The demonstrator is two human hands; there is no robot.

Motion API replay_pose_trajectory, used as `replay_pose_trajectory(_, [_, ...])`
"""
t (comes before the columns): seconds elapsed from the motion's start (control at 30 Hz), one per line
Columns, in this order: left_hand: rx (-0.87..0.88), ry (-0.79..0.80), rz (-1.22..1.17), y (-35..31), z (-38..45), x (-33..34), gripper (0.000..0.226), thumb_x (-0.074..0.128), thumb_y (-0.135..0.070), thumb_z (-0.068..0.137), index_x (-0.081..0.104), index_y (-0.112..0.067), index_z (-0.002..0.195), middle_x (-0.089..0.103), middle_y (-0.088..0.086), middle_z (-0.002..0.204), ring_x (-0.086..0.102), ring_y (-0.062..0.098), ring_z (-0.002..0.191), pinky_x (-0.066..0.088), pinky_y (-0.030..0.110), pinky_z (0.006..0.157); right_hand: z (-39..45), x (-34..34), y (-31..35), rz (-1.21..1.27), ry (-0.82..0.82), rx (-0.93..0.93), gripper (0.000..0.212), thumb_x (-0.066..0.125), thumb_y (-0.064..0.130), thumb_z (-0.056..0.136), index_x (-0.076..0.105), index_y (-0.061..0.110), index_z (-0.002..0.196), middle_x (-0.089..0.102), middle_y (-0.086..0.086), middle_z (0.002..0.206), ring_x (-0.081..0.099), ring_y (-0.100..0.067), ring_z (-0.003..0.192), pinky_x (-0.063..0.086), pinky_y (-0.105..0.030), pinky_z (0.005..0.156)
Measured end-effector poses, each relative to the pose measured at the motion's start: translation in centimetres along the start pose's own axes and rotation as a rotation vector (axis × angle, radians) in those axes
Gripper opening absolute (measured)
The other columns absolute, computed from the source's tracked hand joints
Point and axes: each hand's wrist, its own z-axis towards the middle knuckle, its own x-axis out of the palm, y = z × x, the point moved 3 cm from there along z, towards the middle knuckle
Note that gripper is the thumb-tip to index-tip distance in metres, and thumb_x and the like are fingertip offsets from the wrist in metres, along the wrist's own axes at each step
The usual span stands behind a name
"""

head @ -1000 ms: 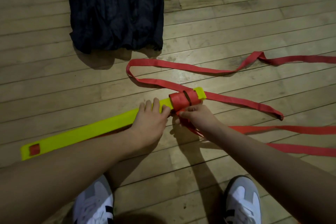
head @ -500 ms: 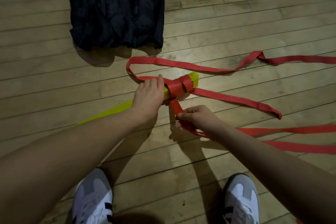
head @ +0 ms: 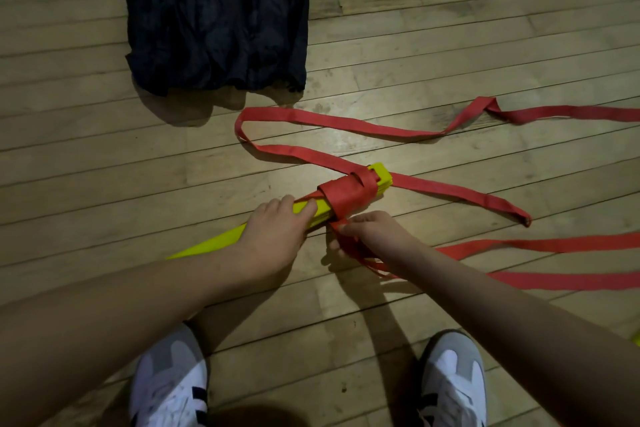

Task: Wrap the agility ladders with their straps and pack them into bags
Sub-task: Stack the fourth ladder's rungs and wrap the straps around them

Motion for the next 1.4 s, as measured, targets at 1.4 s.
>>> replay_pose_trajectory(1.4, [-0.073, 0.038, -0.102, -0.7, -0.3, -0.7, 0.054, 0.054, -0.032, 0.094, 0.026, -0.023, 0.14, 0.047, 0.01, 0.12, 0.047, 0.03, 0.112, 0.041, 0.038, 0.085, -0.9, 0.2, -0.9, -0.053, -0.063, -0.077, 0.017, 0.054, 0.001, 0.093, 0.062, -0.007, 0.081, 0.065, -0.016, 0.068, 0.057, -0.01, 0.047, 0.046, -0.018, 0.049])
